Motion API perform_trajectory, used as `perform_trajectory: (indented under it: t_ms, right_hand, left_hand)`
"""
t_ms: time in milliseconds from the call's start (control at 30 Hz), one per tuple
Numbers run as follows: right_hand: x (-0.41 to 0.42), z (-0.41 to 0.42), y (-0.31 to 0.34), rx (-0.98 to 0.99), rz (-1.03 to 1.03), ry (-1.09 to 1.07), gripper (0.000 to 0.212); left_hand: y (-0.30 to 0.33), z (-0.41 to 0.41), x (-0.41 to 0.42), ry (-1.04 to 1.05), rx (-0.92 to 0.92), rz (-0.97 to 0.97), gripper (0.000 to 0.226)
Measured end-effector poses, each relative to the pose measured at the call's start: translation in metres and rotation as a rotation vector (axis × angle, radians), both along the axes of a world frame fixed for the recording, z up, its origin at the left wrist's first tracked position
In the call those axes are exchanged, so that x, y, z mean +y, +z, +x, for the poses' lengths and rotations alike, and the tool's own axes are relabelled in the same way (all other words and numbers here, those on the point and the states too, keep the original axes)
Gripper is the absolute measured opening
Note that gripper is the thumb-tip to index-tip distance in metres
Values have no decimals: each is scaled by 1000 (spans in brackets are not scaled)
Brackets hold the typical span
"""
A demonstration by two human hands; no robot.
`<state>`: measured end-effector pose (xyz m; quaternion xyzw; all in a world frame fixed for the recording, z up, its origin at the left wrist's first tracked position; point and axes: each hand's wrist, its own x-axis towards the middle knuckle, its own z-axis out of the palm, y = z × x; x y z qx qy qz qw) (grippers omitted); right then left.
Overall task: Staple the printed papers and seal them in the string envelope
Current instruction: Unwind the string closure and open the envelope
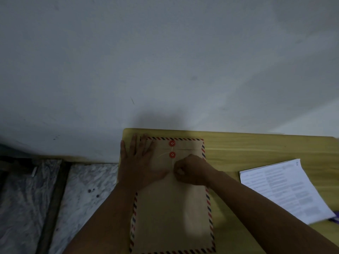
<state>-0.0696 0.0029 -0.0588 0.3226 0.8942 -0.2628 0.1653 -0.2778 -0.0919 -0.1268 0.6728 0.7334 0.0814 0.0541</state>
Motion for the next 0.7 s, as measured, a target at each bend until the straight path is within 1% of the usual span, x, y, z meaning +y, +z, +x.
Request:
perform_trajectory:
  t_ms: [100,233,300,367,467,567,700]
  right_hand:
    - [-2,-23,-1,109,-40,-16,21]
    - [12,-44,4,247,-45,-219,17]
    - [22,-48,6,332,13,-318,13]
    - [34,-49,9,381,122,-392,12]
    - [51,-42,14,389,265,-497,12]
    - [63,-24,15,404,331,-594,7]
    - [72,1,15,323,384,-673,7]
  left_hand:
    - [-1,0,0,-11,10,32,111]
    - [2,0,0,-4,22,-25,113]
    - [2,1,1,6,35,-64,114]
    - [1,0,1,1,10,-49,114]
    - [0,-1,1,-11,-2,-14,113]
    - [0,-1,0,-7,6,-22,115]
    - [0,-1,1,5,6,-47,117]
